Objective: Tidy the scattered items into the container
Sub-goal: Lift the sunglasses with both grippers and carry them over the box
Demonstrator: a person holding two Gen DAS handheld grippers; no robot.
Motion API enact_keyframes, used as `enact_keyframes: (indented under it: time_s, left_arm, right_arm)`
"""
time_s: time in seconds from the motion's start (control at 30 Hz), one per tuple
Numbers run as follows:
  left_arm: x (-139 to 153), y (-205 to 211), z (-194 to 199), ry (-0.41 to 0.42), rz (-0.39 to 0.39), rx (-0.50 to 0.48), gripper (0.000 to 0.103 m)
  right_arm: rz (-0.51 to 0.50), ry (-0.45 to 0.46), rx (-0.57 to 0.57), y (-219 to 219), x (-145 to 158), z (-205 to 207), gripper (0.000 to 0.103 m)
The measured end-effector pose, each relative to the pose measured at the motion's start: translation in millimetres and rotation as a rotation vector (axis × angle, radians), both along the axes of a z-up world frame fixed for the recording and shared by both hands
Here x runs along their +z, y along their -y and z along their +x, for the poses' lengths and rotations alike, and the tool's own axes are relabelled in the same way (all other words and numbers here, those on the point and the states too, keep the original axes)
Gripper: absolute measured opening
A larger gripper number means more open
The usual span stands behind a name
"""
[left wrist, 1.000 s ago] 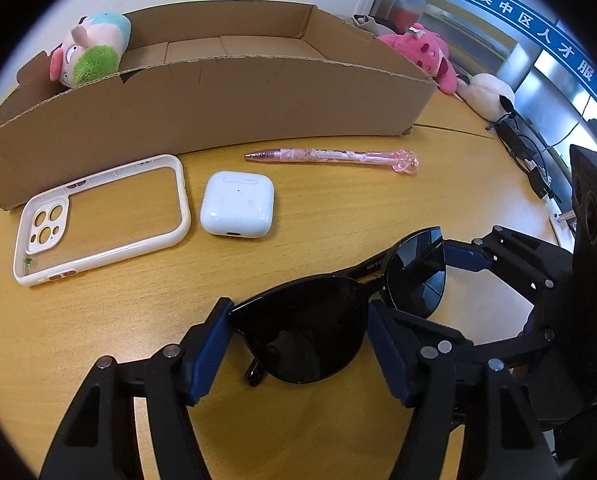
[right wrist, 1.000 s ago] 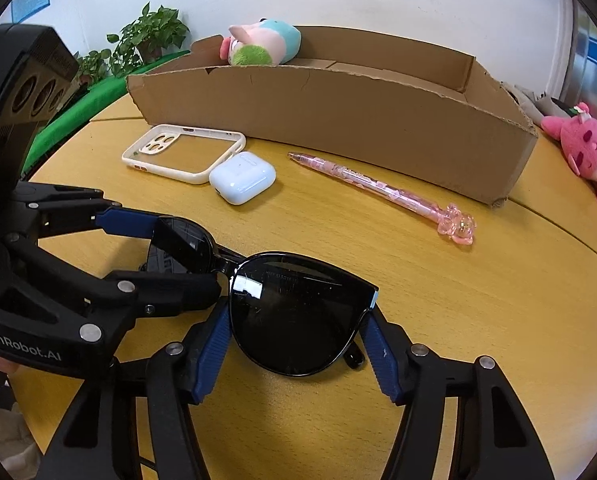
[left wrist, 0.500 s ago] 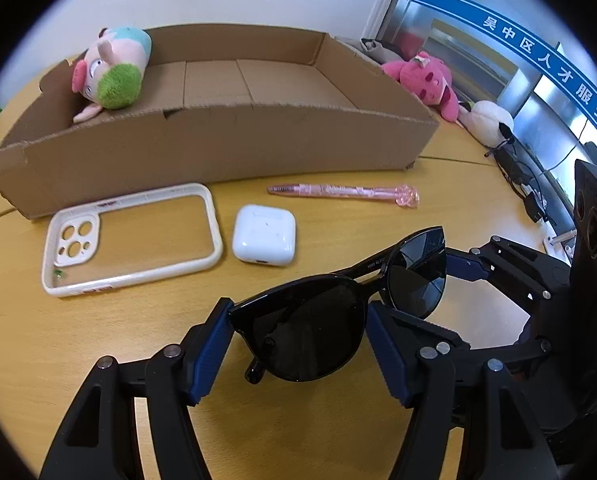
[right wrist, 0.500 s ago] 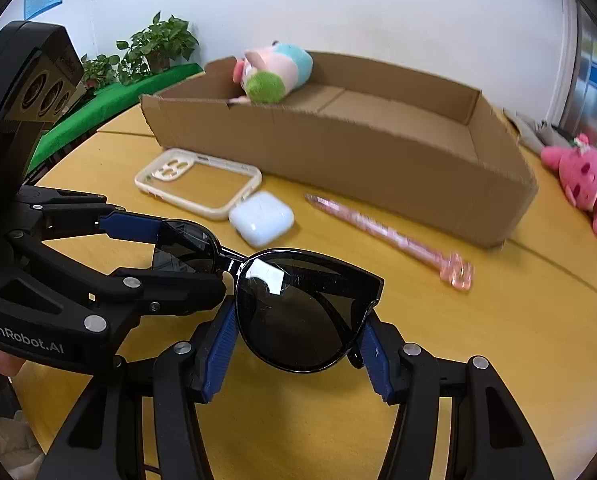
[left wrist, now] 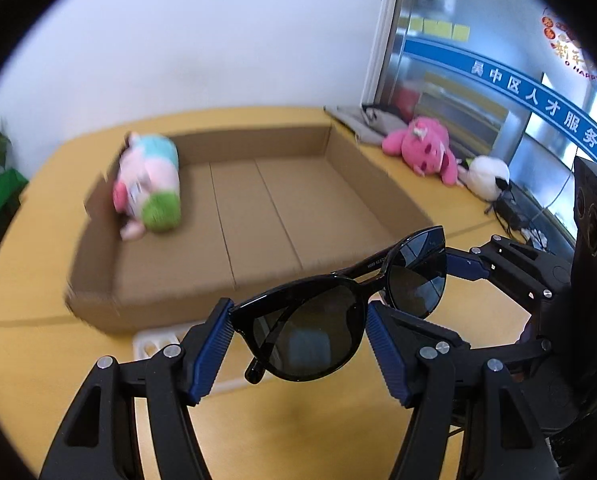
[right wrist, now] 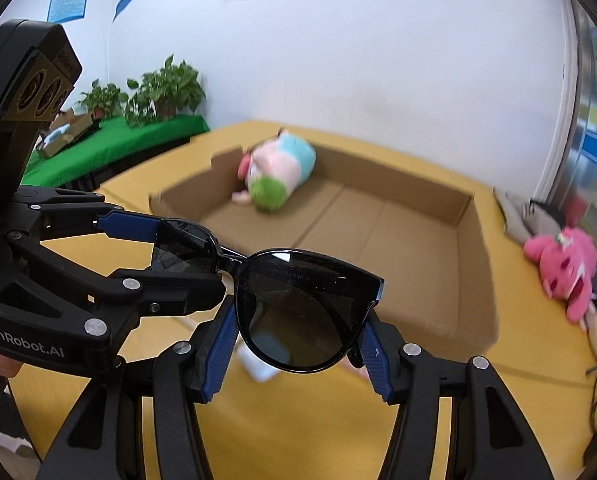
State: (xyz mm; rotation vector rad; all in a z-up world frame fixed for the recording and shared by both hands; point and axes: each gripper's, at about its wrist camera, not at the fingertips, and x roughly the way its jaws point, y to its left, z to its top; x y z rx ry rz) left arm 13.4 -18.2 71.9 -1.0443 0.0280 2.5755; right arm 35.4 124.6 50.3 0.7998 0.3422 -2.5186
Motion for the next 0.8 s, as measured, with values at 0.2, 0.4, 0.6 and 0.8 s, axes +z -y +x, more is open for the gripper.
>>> enact_keyframes:
  time_s: [0.2,0.4,0.6,0.8]
  left_arm:
    - [49,7,-25,-0.095,0.002,0.002,0.066]
    - [95,11,-62,-0.169,0.006,0.003,0.066]
    - [128,19,-98,-0.207,0.004,0.004,0.066]
    - [146,21,-127,-0.236,-0.027,0.018,0.066]
  right_arm:
    - [-0.012,-0.08,0.0,6,49,-31,0.061]
    - [-0.051,-0.124,-0.01,6,95,-72,0.061]
    - [-0.08,-0.165,-0.011,16,129,-108,0.061]
    - [-0.126,-0.175,-0.004,21,146,-140,0.061]
